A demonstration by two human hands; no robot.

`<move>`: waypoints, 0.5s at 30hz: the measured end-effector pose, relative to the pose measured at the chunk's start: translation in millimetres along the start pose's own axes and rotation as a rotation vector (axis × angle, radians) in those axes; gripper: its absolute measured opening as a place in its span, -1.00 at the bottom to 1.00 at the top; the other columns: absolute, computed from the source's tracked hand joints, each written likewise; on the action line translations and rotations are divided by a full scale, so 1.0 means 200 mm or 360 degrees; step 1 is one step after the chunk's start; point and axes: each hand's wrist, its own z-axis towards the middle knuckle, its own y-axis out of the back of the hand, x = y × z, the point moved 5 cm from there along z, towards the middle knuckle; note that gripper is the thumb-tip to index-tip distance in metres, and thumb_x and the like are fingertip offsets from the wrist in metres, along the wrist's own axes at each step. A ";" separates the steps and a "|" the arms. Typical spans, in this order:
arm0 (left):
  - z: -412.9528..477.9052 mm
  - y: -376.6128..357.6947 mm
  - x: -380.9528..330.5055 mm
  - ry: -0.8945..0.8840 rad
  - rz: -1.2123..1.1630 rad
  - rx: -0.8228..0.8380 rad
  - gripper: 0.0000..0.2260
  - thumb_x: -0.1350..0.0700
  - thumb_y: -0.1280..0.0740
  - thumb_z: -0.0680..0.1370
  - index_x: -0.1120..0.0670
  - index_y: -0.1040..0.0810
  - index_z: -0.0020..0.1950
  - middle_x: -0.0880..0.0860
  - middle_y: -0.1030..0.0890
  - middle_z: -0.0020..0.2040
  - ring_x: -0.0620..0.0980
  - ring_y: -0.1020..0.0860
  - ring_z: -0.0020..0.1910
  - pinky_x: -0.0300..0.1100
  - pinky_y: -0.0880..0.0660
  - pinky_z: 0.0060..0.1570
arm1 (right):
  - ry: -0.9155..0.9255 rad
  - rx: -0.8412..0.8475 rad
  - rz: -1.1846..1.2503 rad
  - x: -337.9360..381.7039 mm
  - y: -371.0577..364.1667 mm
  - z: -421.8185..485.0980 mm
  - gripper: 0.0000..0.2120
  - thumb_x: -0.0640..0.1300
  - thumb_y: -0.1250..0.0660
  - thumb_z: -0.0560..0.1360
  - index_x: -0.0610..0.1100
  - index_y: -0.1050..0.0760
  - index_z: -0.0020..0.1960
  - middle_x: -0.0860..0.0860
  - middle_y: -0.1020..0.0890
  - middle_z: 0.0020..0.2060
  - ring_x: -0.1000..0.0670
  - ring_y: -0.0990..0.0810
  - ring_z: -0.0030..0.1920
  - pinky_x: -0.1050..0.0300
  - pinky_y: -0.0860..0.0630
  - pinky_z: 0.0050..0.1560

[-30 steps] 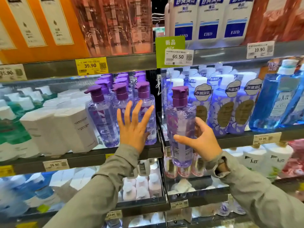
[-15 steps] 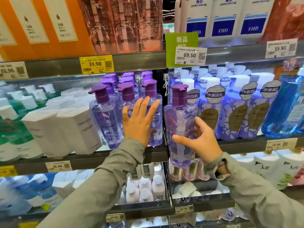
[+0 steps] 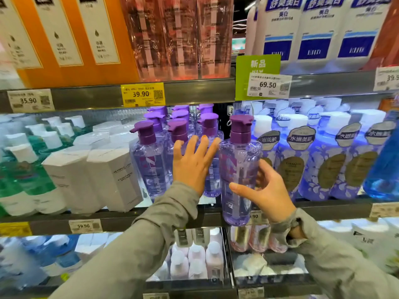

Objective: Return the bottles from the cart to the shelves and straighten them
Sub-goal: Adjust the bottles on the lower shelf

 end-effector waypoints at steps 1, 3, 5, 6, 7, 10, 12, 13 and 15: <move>-0.01 -0.02 0.00 -0.0012 0.0020 -0.0031 0.09 -0.10 -0.67 -0.09 -0.01 -0.21 0.33 -0.01 -0.61 0.13 0.07 -0.44 0.18 0.04 -0.20 0.12 | -0.0013 0.0000 0.0018 0.00 -0.01 0.01 -0.27 -0.07 -0.63 0.22 -0.17 -0.42 0.30 -0.02 -0.63 0.14 0.00 -0.60 0.16 -0.04 -0.52 0.22; 0.00 -0.03 -0.01 -0.0046 0.0029 -0.0049 0.05 -0.09 -0.67 -0.08 0.00 -0.24 0.30 0.01 -0.60 0.13 0.07 -0.38 0.17 0.04 -0.19 0.11 | -0.0009 -0.0018 0.0010 -0.01 -0.01 0.02 -0.38 -0.12 -0.61 0.22 -0.11 -0.46 0.22 0.03 -0.67 0.06 0.04 -0.63 0.10 -0.01 -0.55 0.18; 0.01 -0.04 -0.03 -0.0091 0.0043 -0.0012 -0.07 -0.11 -0.65 -0.06 -0.02 -0.41 0.25 0.01 -0.60 0.12 0.08 -0.46 0.16 0.04 -0.19 0.11 | -0.0011 -0.0027 0.0001 -0.01 -0.02 0.02 -0.45 -0.14 -0.55 0.21 -0.06 -0.48 0.16 0.08 -0.68 0.01 0.07 -0.64 0.06 0.03 -0.56 0.15; 0.02 -0.04 -0.04 -0.0121 0.0065 -0.0010 -0.18 -0.13 -0.64 -0.05 -0.04 -0.53 0.18 0.01 -0.61 0.11 0.07 -0.52 0.15 0.03 -0.19 0.12 | -0.0011 -0.0036 -0.0007 -0.02 -0.02 0.03 -0.44 -0.13 -0.54 0.20 -0.06 -0.48 0.16 0.07 -0.68 0.01 0.06 -0.64 0.06 0.02 -0.56 0.16; 0.02 -0.04 -0.05 -0.0140 0.0076 0.0001 -0.28 -0.15 -0.63 -0.04 -0.07 -0.62 0.10 0.00 -0.62 0.11 0.06 -0.56 0.13 0.02 -0.19 0.14 | -0.0014 -0.0044 -0.0002 -0.02 -0.02 0.03 -0.44 -0.12 -0.54 0.19 -0.06 -0.48 0.16 0.06 -0.67 0.02 0.05 -0.64 0.07 0.00 -0.55 0.16; 0.04 -0.06 -0.05 -0.0130 0.0067 0.0009 -0.29 -0.15 -0.64 -0.03 -0.09 -0.65 0.10 -0.01 -0.63 0.09 0.05 -0.59 0.10 -0.03 -0.20 0.14 | -0.0006 -0.0059 0.0006 -0.03 -0.02 0.04 -0.44 -0.09 -0.54 0.19 -0.03 -0.48 0.16 0.06 -0.67 0.02 0.05 -0.63 0.08 -0.01 -0.55 0.17; 0.05 -0.07 -0.04 -0.0095 0.0038 0.0017 -0.22 -0.12 -0.65 -0.07 -0.07 -0.63 0.14 -0.01 -0.63 0.09 0.05 -0.59 0.10 -0.04 -0.21 0.12 | 0.0008 -0.0076 0.0004 -0.04 -0.02 0.05 -0.42 -0.10 -0.54 0.20 -0.08 -0.47 0.19 0.04 -0.66 0.04 0.05 -0.63 0.10 -0.01 -0.54 0.18; 0.05 -0.07 -0.05 -0.0080 0.0033 0.0023 -0.20 -0.10 -0.66 -0.08 -0.06 -0.63 0.16 -0.01 -0.63 0.09 0.05 -0.58 0.11 -0.04 -0.21 0.11 | 0.0017 -0.0076 0.0011 -0.04 -0.02 0.06 -0.41 -0.12 -0.53 0.21 -0.09 -0.46 0.21 0.03 -0.66 0.05 0.04 -0.62 0.10 0.00 -0.54 0.18; 0.05 -0.06 -0.06 -0.0044 0.0031 0.0008 -0.20 -0.02 -0.65 -0.08 -0.05 -0.62 0.16 0.00 -0.63 0.09 0.05 -0.54 0.13 -0.05 -0.21 0.11 | 0.0024 -0.0068 0.0022 -0.05 -0.03 0.07 -0.40 -0.14 -0.52 0.22 -0.11 -0.44 0.23 0.02 -0.64 0.08 0.05 -0.62 0.11 0.05 -0.54 0.18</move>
